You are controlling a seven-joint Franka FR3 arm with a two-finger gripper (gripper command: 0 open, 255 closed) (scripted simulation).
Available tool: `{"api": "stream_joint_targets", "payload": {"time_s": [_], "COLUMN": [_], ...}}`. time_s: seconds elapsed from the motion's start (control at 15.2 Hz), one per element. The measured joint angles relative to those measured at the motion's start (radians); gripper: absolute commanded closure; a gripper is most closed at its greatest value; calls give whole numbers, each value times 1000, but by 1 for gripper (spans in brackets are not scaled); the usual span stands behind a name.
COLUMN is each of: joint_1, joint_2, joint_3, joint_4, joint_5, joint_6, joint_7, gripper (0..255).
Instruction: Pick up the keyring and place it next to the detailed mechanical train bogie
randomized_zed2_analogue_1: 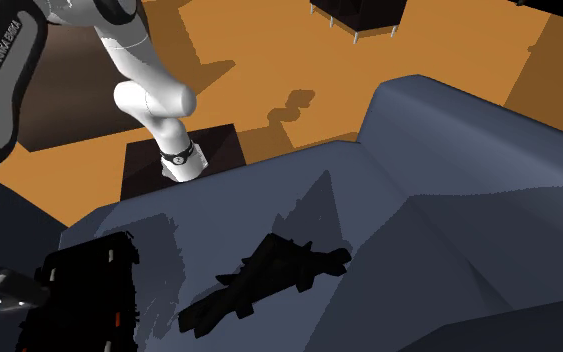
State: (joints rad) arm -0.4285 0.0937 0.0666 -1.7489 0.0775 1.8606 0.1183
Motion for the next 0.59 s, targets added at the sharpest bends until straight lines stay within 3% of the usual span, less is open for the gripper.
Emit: {"api": "stream_joint_targets", "payload": {"time_s": [0.2, 0.26, 0.46, 0.59], "joint_1": [-26, -21, -28, -46], "joint_2": [69, 83, 89, 93], "joint_3": [-38, -51, -60, -93], "joint_4": [110, 106, 117, 124], "joint_5": [154, 186, 204, 268], "joint_6": [-108, -102, -105, -98], "joint_7": [-60, -71, -26, 182], "gripper": [255, 0, 0, 0]}}
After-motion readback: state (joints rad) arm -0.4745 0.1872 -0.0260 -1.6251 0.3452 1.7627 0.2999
